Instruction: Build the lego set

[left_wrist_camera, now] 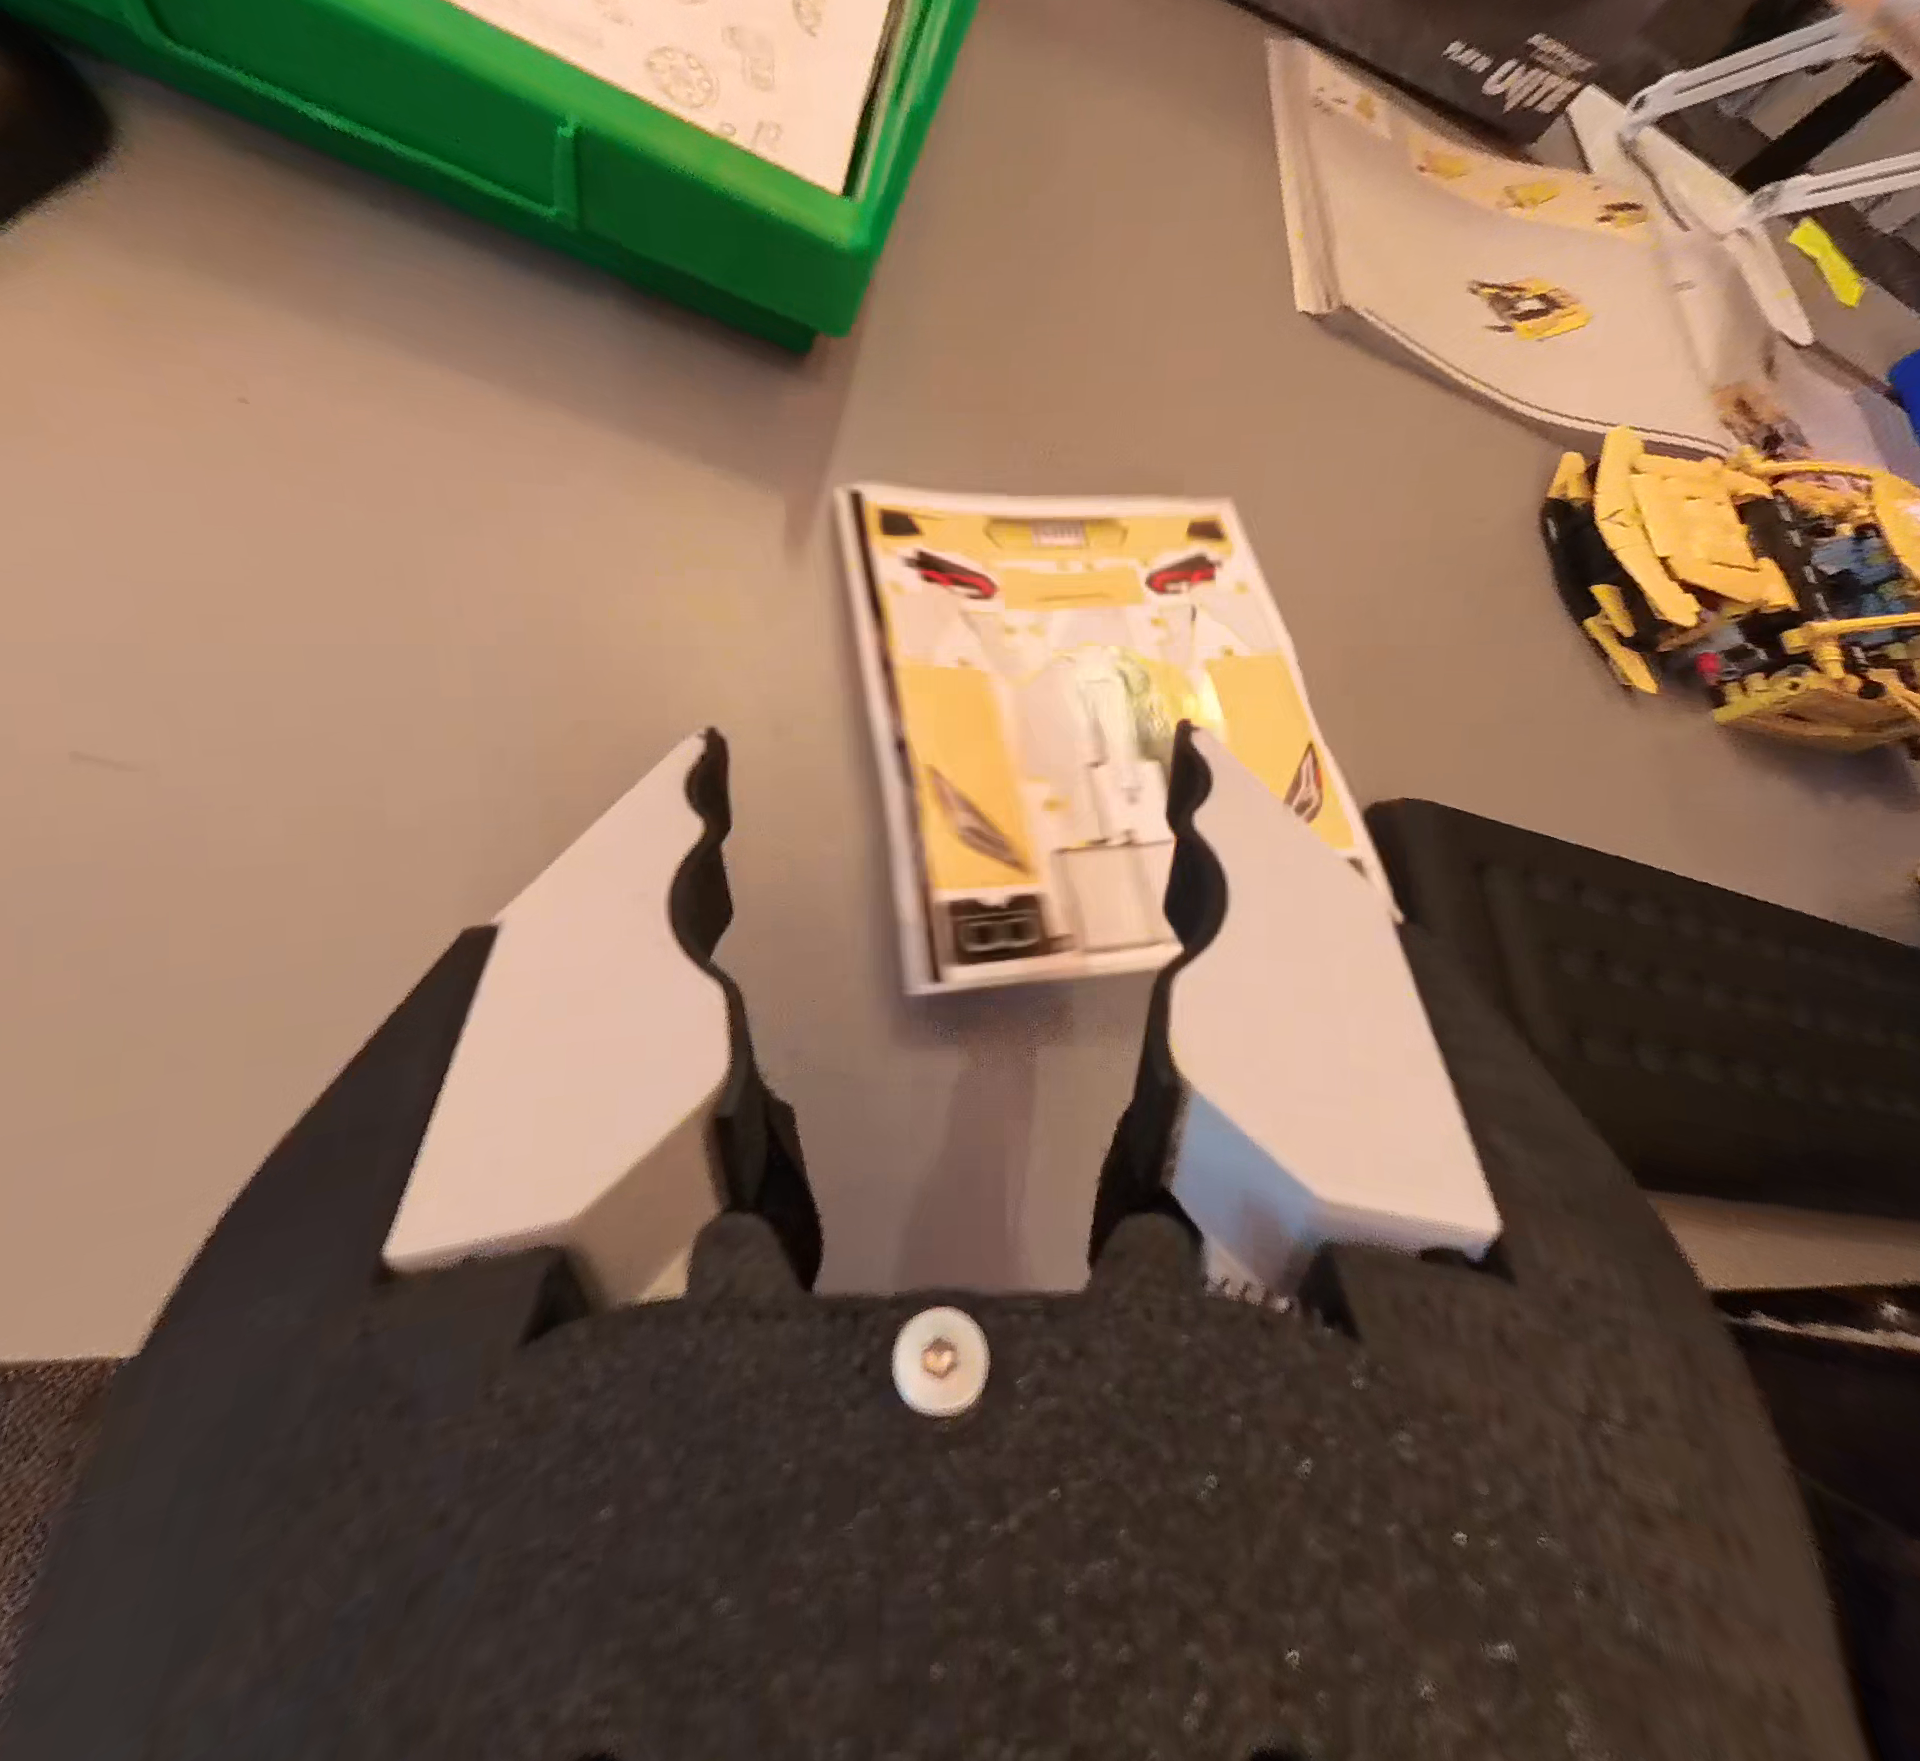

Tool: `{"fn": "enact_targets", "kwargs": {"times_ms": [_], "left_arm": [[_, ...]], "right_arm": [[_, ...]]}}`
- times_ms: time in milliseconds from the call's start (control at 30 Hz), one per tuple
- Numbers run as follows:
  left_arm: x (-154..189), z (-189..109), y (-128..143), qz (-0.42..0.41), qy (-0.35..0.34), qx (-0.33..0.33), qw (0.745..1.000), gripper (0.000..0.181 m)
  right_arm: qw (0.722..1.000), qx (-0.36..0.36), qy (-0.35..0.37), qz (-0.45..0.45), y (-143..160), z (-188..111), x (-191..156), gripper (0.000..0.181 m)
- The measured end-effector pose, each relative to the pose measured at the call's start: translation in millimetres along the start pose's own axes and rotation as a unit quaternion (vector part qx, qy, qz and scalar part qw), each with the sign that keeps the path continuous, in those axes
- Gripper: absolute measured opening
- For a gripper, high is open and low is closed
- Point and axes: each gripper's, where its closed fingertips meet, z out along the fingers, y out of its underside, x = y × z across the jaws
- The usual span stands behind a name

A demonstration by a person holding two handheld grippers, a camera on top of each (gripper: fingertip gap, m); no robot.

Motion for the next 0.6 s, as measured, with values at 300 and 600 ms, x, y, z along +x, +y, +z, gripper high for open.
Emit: {"fn": "enact_targets", "kwargs": {"times_ms": [300,600], "left_arm": [[8,10,9,0.022,-0.009,-0.042,0.999,0.08],[16,43,29,0.077,-0.079,-0.095,0.989,0.056]], "right_arm": [[1.0,-0.006,-0.002,0.01,9,-1,3,0.029],[1.0,-0.004,-0.012,0.024,11,-1,1,0.028]]}}
